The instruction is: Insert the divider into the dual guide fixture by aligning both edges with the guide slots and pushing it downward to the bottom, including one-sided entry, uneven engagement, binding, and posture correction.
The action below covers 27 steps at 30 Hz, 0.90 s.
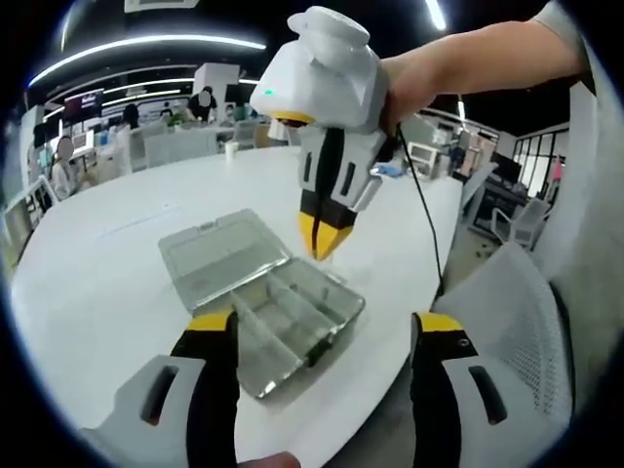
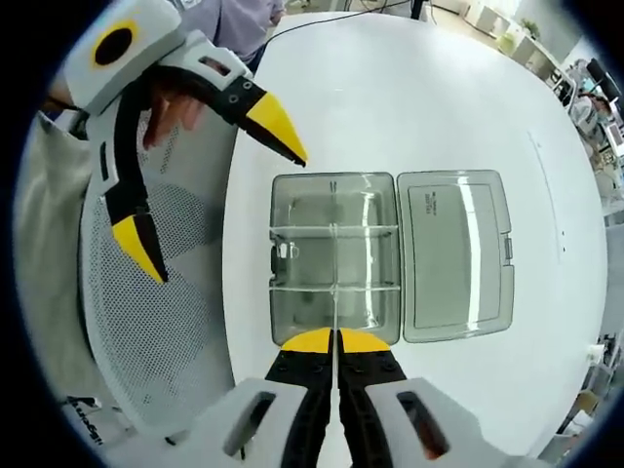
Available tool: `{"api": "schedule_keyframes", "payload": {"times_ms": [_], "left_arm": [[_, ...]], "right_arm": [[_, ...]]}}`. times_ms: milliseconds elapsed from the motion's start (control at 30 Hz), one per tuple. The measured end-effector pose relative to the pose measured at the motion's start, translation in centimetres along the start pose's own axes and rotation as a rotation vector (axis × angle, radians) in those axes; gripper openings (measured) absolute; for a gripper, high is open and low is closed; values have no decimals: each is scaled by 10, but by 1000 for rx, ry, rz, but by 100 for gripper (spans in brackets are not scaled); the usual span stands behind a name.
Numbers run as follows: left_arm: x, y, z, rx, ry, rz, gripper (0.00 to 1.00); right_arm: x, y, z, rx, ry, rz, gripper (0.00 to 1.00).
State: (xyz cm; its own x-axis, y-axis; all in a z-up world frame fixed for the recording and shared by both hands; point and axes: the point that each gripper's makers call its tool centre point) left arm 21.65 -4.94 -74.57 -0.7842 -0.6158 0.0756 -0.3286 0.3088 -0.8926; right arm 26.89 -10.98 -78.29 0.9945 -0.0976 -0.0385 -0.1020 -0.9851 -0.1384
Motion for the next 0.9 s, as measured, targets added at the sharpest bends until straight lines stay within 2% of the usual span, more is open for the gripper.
{"api": "schedule_keyframes", "payload": {"times_ms": [900], "left_arm": [[-2, 0, -3, -3, -4, 1, 70]], "right_arm": [[-2, 0, 7, -21, 2, -36, 0]]}}
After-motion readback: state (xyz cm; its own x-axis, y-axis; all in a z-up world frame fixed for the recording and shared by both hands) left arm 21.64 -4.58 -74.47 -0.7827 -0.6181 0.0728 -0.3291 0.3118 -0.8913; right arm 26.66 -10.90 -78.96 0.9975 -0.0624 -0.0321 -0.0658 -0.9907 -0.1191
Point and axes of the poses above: the point that each gripper's makers call its tool centre point, and the gripper's own axes: z roughly forward along the fingers, x roughly to its right, y roughly out of its underside, and after that the axes turned 4 degrees about z, right-handed
